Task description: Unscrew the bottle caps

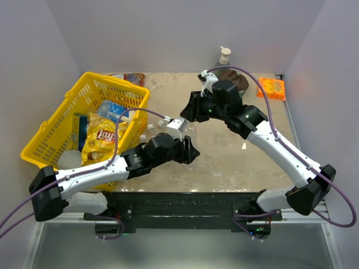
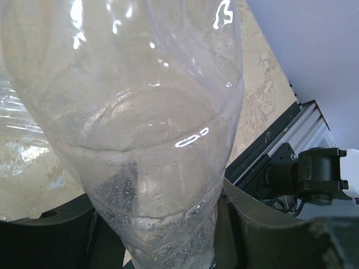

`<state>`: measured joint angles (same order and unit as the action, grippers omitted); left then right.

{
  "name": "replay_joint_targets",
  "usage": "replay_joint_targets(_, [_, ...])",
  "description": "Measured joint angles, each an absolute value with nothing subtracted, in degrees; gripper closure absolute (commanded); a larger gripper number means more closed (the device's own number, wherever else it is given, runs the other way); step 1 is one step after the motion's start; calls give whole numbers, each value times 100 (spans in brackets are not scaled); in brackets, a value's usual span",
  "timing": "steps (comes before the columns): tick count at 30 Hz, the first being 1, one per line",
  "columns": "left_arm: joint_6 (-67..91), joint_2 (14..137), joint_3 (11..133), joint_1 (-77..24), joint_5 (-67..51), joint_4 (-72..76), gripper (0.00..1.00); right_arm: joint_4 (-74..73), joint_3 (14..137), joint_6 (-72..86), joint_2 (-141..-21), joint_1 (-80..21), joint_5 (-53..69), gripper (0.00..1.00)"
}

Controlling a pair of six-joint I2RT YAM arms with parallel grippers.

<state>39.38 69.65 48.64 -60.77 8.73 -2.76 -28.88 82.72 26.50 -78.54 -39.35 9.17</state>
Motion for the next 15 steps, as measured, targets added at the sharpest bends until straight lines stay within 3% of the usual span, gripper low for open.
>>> replay_joint_targets(6, [3938,6976,4875,-6080,878,-276,65,-2895,8281,2611,-7874,-3938,867,87])
replay_joint_targets(11, [3920,6873,4762,-6077,810,-137,63,-2853,8281,2440,-7874,-3924,1103,89])
replay_joint_targets(15, [3804,6464,4324,-6023,416,279,63,-2768,8289,2174,-7883,-3802,1979,89])
